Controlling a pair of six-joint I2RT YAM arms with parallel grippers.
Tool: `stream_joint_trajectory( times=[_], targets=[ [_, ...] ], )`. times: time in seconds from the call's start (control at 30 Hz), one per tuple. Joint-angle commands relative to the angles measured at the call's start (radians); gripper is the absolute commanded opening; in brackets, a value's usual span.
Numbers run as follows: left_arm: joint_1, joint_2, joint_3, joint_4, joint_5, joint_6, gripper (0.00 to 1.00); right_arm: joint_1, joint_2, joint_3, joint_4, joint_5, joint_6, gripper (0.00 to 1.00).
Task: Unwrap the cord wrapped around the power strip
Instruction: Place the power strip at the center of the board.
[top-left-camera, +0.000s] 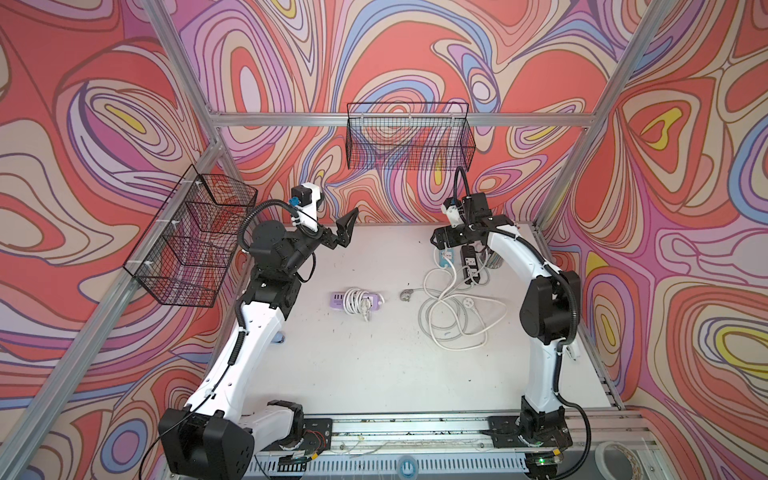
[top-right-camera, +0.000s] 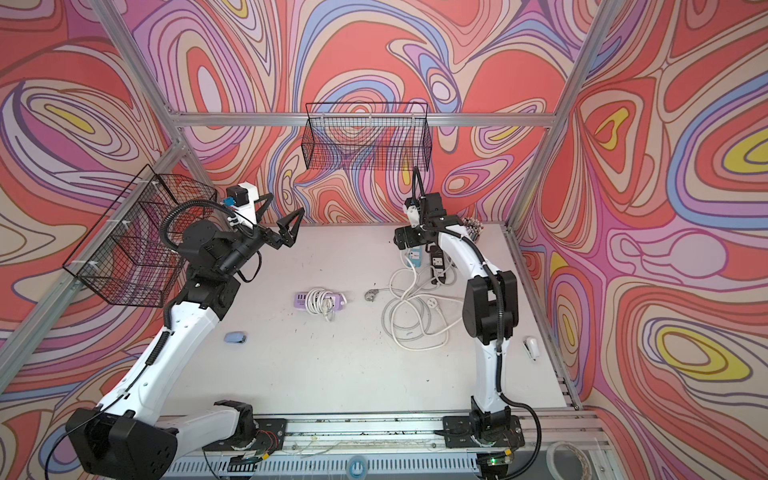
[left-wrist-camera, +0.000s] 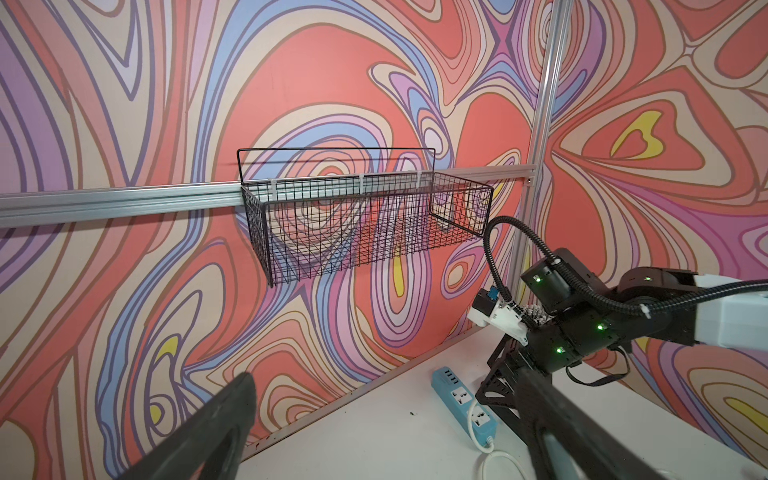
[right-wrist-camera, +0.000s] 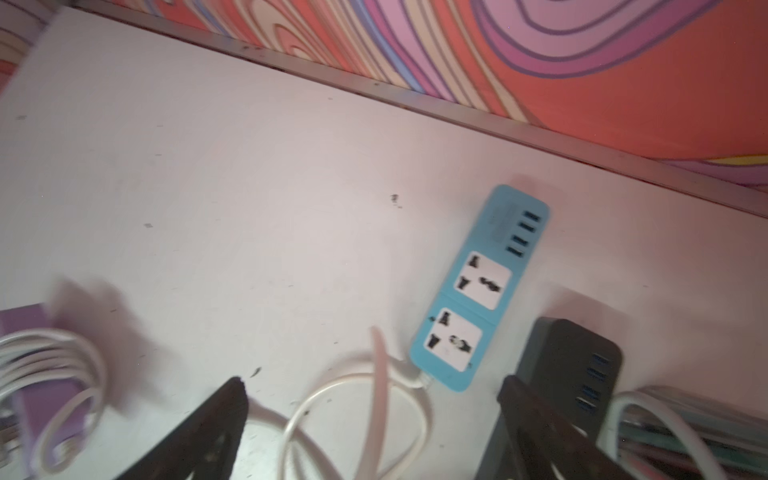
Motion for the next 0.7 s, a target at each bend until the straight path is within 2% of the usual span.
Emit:
stream_joint_trajectory(
  times=[0.0,0.07,0.37,0.53,0.67],
  targets=[
    [0.007,-0.004,-0.006,0.023,-0.019,-0.002,1.00,0.068,-0.105,-0.067,0.094,-0.151,0.056,0.98],
    [0.007,-0.004,-0.006,0.021,-0.022,-0.004,1.00,0.112,-0.132,-0.109,0.114,-0.148,0.066,0.98],
    [0.006,-0.012,-0.010,0.018,-0.051,0.012,1.00,0.194,-0.209,-0.191,0.176,-0.192,0.108,0.98],
    [0.007,-0.030,-0.013,0.007,-0.104,0.035,1.00,0.249,-0.220,-0.204,0.227,-0.276,0.187,0.98],
    [0.011,-0.040,-0.015,0.000,-0.153,0.045,1.00,0.280,-0.203,-0.304,0.345,-0.326,0.282,0.98]
  ],
)
